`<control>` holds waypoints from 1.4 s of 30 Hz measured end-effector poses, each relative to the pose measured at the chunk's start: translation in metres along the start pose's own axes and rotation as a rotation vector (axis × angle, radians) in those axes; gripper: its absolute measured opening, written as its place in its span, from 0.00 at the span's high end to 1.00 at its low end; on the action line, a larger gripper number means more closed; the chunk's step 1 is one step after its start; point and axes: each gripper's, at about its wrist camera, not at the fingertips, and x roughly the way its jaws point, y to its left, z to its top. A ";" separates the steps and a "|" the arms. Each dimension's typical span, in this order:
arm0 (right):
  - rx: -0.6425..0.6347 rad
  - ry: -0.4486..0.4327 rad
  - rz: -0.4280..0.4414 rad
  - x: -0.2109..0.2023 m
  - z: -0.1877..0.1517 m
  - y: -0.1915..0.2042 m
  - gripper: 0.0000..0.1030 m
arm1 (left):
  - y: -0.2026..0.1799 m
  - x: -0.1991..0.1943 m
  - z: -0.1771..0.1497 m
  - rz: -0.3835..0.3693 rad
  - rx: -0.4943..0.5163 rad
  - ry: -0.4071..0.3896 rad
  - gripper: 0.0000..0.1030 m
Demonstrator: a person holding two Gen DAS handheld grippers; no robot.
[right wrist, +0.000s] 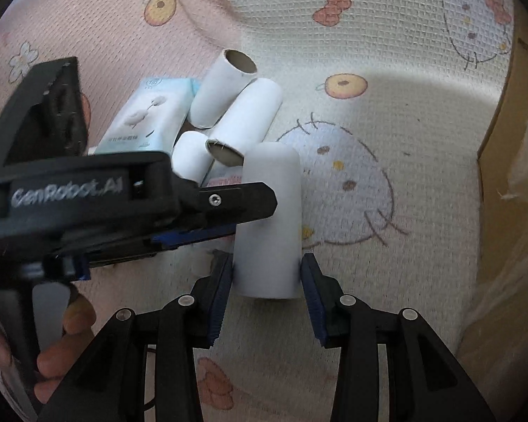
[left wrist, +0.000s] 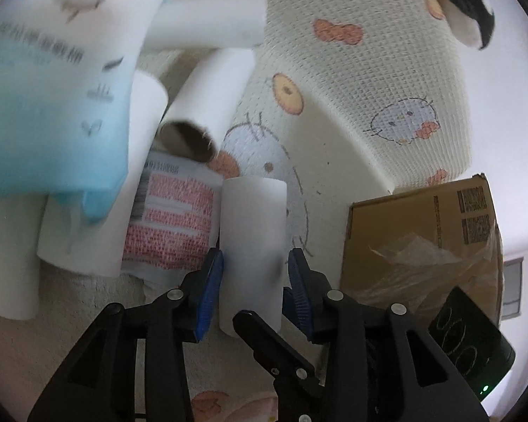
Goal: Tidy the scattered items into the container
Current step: 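Grasp another white tube with the left gripper while the right gripper closes on it, then lift the white tube with the left gripper and carry it over the box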
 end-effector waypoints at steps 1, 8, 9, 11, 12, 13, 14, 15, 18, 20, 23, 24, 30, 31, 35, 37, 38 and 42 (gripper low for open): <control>0.000 -0.002 -0.001 0.000 -0.001 0.000 0.64 | 0.000 0.000 -0.001 -0.003 -0.002 -0.007 0.60; 0.003 -0.002 0.010 0.000 -0.002 -0.001 0.63 | -0.005 0.002 -0.006 0.031 0.021 -0.027 0.60; 0.002 -0.001 0.011 0.002 -0.001 -0.002 0.63 | -0.006 0.003 -0.007 0.041 0.029 -0.029 0.60; 0.000 -0.001 0.016 0.002 -0.001 -0.003 0.63 | -0.008 0.004 -0.009 0.055 0.045 -0.035 0.60; -0.011 0.004 0.024 0.003 0.000 -0.003 0.63 | -0.008 0.005 -0.010 0.063 0.054 -0.036 0.60; -0.009 0.006 0.029 0.003 0.000 -0.003 0.62 | -0.010 0.006 -0.012 0.072 0.068 -0.036 0.60; -0.004 0.012 0.033 0.004 0.000 -0.004 0.62 | -0.011 0.007 -0.013 0.079 0.079 -0.039 0.60; -0.002 0.018 0.035 0.006 0.001 -0.004 0.62 | -0.012 0.008 -0.014 0.083 0.086 -0.040 0.60; 0.017 0.050 0.050 0.011 0.004 -0.007 0.60 | -0.013 0.009 -0.016 0.091 0.098 -0.040 0.59; 0.021 0.066 0.059 0.016 0.006 -0.007 0.60 | -0.013 0.009 -0.017 0.089 0.096 -0.039 0.59; 0.006 0.086 0.070 0.020 0.008 -0.007 0.60 | -0.015 0.009 -0.019 0.093 0.109 -0.033 0.59; 0.002 0.089 0.070 0.020 0.009 -0.007 0.60 | -0.016 0.010 -0.020 0.097 0.114 -0.029 0.59; -0.014 0.085 0.073 0.015 0.012 -0.004 0.59 | -0.032 0.001 -0.028 0.140 0.175 -0.038 0.59; -0.010 0.083 0.082 0.013 0.012 -0.003 0.59 | -0.036 -0.002 -0.029 0.149 0.190 -0.041 0.59; -0.019 0.062 0.092 0.000 0.016 0.008 0.59 | -0.055 -0.020 -0.035 0.207 0.277 -0.080 0.59; -0.034 0.046 0.101 -0.008 0.017 0.015 0.59 | -0.064 -0.031 -0.036 0.227 0.297 -0.106 0.59; -0.039 0.038 0.106 -0.012 0.019 0.018 0.59 | -0.067 -0.036 -0.036 0.232 0.302 -0.115 0.59; -0.061 0.007 0.149 -0.029 0.028 0.026 0.59 | -0.078 -0.060 -0.031 0.234 0.301 -0.154 0.59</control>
